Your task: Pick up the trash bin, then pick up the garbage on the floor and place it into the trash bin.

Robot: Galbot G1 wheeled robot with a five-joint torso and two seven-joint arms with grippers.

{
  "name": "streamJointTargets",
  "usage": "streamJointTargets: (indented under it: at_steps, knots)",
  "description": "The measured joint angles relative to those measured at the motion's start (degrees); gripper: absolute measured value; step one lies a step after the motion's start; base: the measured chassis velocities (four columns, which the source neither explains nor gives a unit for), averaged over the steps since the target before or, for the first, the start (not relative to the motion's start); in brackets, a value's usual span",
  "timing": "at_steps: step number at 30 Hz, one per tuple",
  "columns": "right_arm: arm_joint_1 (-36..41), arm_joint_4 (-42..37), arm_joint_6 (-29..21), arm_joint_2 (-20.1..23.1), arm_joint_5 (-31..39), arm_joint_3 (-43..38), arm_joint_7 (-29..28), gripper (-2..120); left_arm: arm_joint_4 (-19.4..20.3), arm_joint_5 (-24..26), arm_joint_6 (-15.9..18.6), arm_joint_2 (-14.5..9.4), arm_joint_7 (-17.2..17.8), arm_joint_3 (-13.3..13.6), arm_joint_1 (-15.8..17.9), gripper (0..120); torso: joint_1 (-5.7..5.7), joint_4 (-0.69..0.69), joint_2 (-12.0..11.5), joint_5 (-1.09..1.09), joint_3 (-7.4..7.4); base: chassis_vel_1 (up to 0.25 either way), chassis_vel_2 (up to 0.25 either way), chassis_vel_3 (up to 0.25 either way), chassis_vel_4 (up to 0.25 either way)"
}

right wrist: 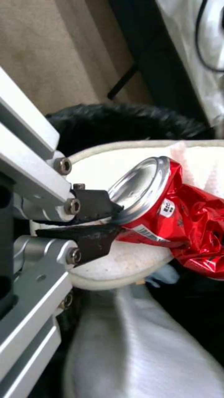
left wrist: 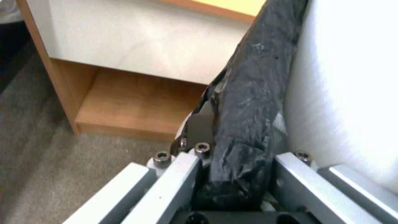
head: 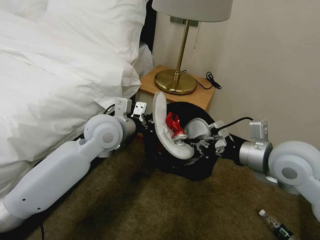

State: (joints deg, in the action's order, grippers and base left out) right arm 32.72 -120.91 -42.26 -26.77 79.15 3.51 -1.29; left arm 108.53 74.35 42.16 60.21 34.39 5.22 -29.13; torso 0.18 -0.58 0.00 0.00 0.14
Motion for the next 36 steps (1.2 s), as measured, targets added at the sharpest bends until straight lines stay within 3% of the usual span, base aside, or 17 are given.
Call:
streamJointTargets:
  at_steps: [16,36]
  knots:
    - [-1.14,2.88,0.08,-3.21,-1.91,3.21,-1.96,0,-0.63,2.86,-0.01,0.7,2.2,-1.89,-0.91,1,0.0,0.01,0.0,0.0,0.0,0.0,0.0,0.0,0.0]
    - [1.52,-3.39,0.12,-0.46,2.86,-6.69,-6.38,72,-2.32,5.47,-0.05,0.57,3.66,-3.09,-1.27,1,0.0,0.0,0.0,0.0,0.0,0.0,0.0,0.0,0.0]
